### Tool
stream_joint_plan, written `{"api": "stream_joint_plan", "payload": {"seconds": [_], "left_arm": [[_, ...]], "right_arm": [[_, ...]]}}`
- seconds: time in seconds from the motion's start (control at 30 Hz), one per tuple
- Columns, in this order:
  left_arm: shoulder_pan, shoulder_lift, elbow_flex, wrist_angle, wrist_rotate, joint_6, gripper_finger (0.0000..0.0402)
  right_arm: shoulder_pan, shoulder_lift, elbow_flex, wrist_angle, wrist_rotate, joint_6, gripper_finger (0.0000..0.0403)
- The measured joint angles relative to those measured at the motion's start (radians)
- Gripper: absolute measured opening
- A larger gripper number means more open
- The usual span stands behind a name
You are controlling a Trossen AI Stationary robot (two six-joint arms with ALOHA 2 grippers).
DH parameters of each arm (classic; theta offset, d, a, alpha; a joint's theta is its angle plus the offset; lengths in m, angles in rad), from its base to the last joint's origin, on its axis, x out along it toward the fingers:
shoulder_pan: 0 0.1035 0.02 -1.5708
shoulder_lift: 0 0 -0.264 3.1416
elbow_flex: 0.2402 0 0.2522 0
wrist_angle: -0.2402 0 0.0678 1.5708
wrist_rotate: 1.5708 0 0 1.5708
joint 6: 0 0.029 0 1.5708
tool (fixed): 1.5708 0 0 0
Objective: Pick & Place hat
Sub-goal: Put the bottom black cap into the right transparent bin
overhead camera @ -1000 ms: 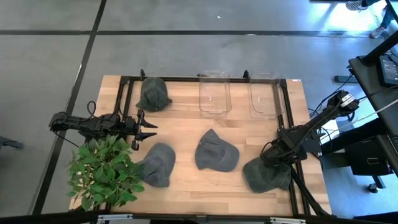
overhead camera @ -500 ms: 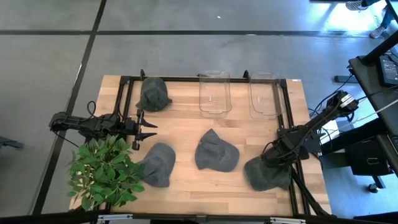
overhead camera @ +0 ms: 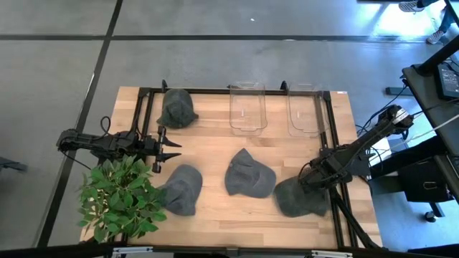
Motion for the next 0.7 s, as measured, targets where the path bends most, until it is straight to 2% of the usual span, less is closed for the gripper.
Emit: {"api": "stream_joint_plan", "payload": {"seconds": [0.27, 0.7], "left_arm": [[0.0, 0.0, 0.0, 0.0, 0.0, 0.0, 0.013], [0.0, 0.001, 0.0, 0.0, 0.0, 0.0, 0.013]], "right_arm": [[0.0, 0.005, 0.224, -0.138, 0.293, -0.096, 0.0008], [-0.019, 0.104, 0.56, -0.4, 0.622, -0.362, 0.0008]]}}
